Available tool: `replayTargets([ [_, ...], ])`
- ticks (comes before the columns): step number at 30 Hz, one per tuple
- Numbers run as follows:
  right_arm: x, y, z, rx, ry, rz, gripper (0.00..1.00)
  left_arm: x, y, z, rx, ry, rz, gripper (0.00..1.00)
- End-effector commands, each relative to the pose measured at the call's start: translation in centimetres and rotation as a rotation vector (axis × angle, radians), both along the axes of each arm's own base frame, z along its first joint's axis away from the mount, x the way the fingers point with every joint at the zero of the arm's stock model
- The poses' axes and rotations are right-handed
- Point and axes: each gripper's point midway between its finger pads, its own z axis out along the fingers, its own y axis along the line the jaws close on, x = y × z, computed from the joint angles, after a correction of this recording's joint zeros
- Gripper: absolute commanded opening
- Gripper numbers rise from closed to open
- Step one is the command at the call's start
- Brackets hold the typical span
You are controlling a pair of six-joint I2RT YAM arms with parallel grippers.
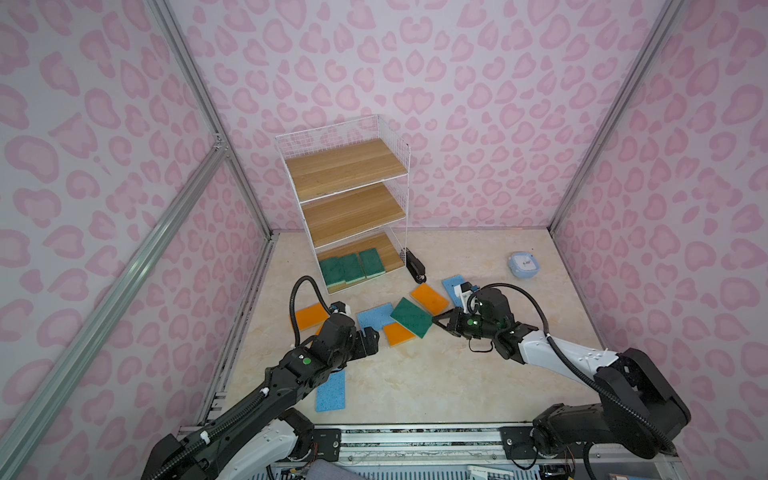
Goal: Place and organize the cleaning sponges onto the shelf
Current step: 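Carry the green sponge with the right gripper to the bottom shelf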
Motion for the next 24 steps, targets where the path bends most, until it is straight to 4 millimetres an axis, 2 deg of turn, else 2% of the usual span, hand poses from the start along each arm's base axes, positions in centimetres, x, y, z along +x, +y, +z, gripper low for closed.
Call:
replayTargets([
  [1,2.7,-0.5,1.6,0.009,-0.031,-0.126,0.0,-0.3,0.5,-0.5,0.001,0.009,-0.004,0.94],
  [6,6.7,0.7,3.9,-0.023,-0.104,-0.231,0.0,-0.7,1.3,-1.0,0.008,0.013,0.016,0.94],
  [11,10.2,2.5,4.7,-0.013,-0.138,-0.303,0.0,-1.2,1.9,-0.8,0.019,0.01,0.014,0.94],
  [15,12.4,3.1,4.8,-0.027,-0.175,-0.366,0.0,-1.7,2.1,-0.8,0.007,0.006,0.007,0.94],
  [24,16.2,3.7,3.1,-0.043,-0.228,-0.495,0.0,-1.7,2.4,-1.7,-0.039,0.027,0.017,0.95],
])
